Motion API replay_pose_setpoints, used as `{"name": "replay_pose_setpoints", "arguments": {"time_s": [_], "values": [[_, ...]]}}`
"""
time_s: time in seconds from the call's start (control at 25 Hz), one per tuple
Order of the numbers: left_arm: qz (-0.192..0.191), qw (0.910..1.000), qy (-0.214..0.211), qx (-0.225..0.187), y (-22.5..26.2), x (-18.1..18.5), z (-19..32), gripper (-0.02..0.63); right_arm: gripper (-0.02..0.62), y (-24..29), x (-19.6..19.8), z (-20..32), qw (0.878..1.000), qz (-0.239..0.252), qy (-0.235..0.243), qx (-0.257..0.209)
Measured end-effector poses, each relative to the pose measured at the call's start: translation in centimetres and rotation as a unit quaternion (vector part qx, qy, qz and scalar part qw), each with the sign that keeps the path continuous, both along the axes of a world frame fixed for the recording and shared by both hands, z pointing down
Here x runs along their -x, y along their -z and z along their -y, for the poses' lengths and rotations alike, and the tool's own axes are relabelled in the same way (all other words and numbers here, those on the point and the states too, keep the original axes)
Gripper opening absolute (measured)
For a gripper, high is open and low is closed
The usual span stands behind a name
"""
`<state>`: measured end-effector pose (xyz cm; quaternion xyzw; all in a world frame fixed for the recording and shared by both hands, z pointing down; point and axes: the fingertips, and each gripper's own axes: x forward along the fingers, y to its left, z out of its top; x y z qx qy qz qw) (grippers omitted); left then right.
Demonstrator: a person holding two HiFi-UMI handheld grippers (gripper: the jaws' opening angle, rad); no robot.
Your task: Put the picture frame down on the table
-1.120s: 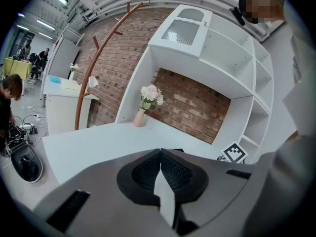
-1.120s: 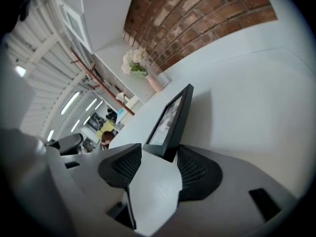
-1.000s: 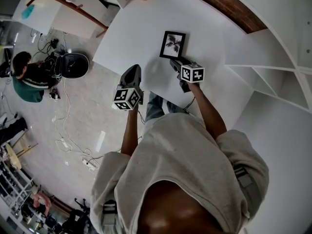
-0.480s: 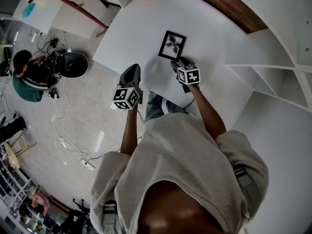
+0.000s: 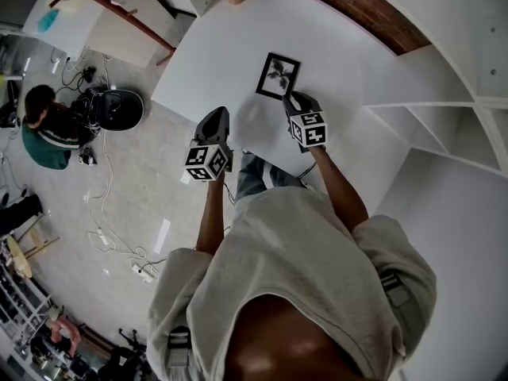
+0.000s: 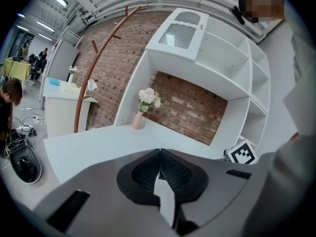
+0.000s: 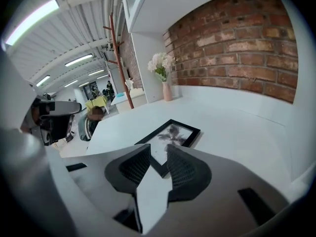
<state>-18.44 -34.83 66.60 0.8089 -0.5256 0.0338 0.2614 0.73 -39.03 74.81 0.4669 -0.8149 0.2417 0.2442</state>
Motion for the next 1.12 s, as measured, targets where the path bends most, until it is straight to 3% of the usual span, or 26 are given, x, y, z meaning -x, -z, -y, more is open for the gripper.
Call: {"name": "replay_pose_setpoints", "arguments": {"time_s": [0.16, 0.32, 1.12], "values": [[0.002, 1.0000, -0.002, -0.004, 0.2, -0.4, -0.4, 0.017, 0.054, 1.7, -0.5, -0.2, 0.999, -0.008, -0.009, -0.033], [0.004, 0.9999, -0.003, -0.010, 0.7, -0.7, -0.5, 0.017, 0.029, 3.4, -0.7, -0.3, 0.998, -0.003, -0.011, -0.056], [0.016, 0.9972, -0.010, -0.073, 6.5, -2.2, 0.2, 0.017, 0.025, 13.2, -2.4, -0.1, 0.987, 0.023, -0.015, -0.156]]}}
